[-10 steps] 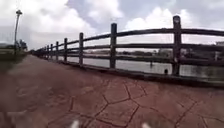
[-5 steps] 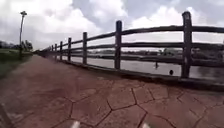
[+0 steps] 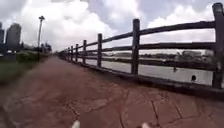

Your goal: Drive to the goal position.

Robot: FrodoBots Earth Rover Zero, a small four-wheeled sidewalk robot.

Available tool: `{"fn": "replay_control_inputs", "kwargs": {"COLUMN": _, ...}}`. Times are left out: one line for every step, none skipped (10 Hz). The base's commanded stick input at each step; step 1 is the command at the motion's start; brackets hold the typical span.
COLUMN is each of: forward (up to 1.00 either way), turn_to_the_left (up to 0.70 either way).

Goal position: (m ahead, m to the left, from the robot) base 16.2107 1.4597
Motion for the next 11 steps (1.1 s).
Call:
{"fn": "replay_control_inputs", "kwargs": {"forward": 0.85, "turn_to_the_left": 0.45}}
{"fn": "replay_control_inputs", "kwargs": {"forward": 0.85, "turn_to_the_left": 0.45}}
{"fn": "replay_control_inputs", "kwargs": {"forward": 0.85, "turn_to_the_left": 0.45}}
{"fn": "replay_control_inputs", "kwargs": {"forward": 0.85, "turn_to_the_left": 0.45}}
{"fn": "replay_control_inputs", "kwargs": {"forward": 0.85, "turn_to_the_left": 0.45}}
{"fn": "replay_control_inputs", "kwargs": {"forward": 0.85, "turn_to_the_left": 0.45}}
{"fn": "replay_control_inputs", "kwargs": {"forward": 0.85, "turn_to_the_left": 0.45}}
{"fn": "replay_control_inputs", "kwargs": {"forward": 0.85, "turn_to_the_left": 0.11}}
{"fn": "replay_control_inputs", "kwargs": {"forward": 0.85, "turn_to_the_left": 0.11}}
{"fn": "replay_control_inputs", "kwargs": {"forward": 0.85, "turn_to_the_left": 0.11}}
{"fn": "replay_control_inputs", "kwargs": {"forward": 0.85, "turn_to_the_left": 0.11}}
